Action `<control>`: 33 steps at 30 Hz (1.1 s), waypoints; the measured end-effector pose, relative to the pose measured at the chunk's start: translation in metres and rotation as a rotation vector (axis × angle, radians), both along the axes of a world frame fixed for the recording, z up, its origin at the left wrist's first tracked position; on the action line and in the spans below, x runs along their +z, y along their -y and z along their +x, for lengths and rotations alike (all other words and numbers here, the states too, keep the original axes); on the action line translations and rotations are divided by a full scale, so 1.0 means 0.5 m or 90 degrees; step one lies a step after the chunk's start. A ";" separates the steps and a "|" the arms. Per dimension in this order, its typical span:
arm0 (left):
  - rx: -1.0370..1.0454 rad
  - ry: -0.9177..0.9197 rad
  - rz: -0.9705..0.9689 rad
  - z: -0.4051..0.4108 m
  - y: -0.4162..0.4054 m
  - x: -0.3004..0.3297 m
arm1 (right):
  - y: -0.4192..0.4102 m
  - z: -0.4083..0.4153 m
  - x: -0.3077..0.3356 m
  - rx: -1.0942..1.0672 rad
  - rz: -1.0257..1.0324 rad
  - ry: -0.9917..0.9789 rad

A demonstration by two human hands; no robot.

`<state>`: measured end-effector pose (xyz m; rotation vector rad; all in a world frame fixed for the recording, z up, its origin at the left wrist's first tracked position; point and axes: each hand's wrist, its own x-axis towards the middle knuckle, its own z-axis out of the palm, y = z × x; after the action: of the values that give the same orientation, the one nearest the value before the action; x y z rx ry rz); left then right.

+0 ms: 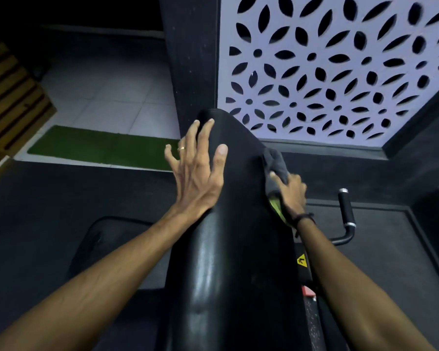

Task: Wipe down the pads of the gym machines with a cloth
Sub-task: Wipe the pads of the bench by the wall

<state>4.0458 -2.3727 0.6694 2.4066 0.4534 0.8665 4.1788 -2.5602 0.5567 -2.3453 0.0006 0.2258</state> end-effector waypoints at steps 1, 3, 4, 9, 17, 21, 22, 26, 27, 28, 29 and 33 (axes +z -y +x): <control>-0.001 0.003 0.001 0.002 0.000 0.001 | 0.028 -0.026 -0.013 -0.022 -0.006 -0.009; -0.013 -0.002 0.010 0.005 -0.001 -0.002 | 0.054 -0.104 0.002 -0.037 0.006 -0.002; -0.023 -0.007 0.023 0.007 0.000 -0.003 | 0.048 -0.147 0.021 -0.027 0.015 0.021; -0.040 -0.014 0.055 0.010 0.000 -0.008 | -0.077 -0.233 0.156 0.141 0.033 0.160; -0.050 -0.017 0.079 0.005 -0.006 -0.015 | -0.062 -0.042 0.072 0.018 0.053 0.041; -0.059 -0.014 0.077 0.006 -0.007 -0.019 | 0.056 -0.117 0.000 -0.041 0.015 -0.011; -0.058 -0.011 0.075 0.006 -0.007 -0.018 | 0.077 -0.151 -0.007 -0.056 0.009 -0.015; -0.080 -0.015 0.065 0.006 -0.002 -0.011 | 0.073 -0.294 0.037 -0.039 0.016 0.072; -0.088 -0.014 0.065 0.008 0.002 -0.010 | 0.053 -0.323 0.062 -0.008 0.028 0.116; -0.088 -0.009 0.064 0.008 -0.001 -0.009 | 0.024 -0.340 0.083 0.029 0.036 0.153; -0.089 0.001 0.063 0.008 -0.002 -0.008 | 0.000 -0.346 0.102 0.053 0.036 0.172; -0.106 0.067 0.060 -0.003 0.001 -0.002 | -0.041 -0.270 0.119 0.048 0.037 0.156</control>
<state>4.0445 -2.3730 0.6685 2.4276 0.1723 0.9528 4.0437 -2.5397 0.6163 -2.3031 -0.2118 -0.0254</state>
